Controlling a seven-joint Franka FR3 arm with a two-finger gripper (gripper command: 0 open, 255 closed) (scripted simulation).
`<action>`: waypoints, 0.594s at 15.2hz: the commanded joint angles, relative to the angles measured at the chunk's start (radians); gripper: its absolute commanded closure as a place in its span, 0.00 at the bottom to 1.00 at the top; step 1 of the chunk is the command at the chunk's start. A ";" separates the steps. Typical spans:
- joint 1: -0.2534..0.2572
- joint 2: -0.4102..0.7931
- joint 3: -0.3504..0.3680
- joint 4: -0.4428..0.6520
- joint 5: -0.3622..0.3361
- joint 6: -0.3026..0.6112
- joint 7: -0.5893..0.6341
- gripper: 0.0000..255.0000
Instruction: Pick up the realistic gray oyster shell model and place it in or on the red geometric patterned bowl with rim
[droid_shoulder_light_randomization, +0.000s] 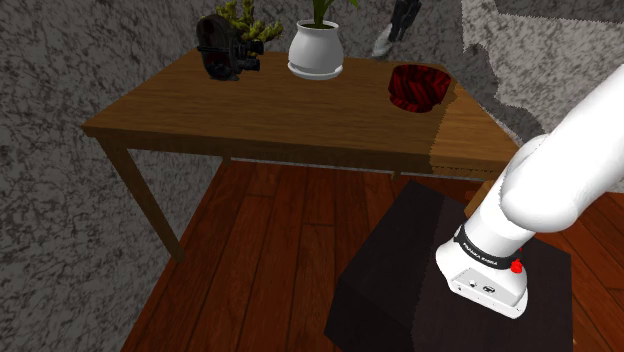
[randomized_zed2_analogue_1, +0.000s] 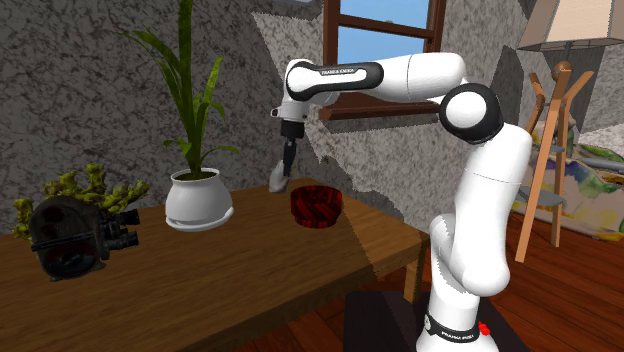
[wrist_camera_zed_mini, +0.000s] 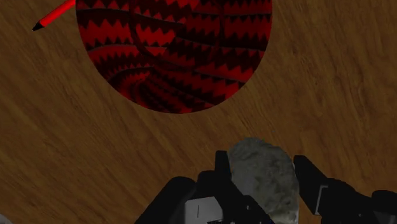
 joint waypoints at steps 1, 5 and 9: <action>-0.016 -0.042 -0.014 -0.039 -0.021 -0.001 -0.025 1.00; -0.013 -0.055 -0.010 -0.086 -0.016 0.050 -0.031 0.00; 0.000 -0.086 -0.007 -0.260 0.020 0.256 -0.081 0.00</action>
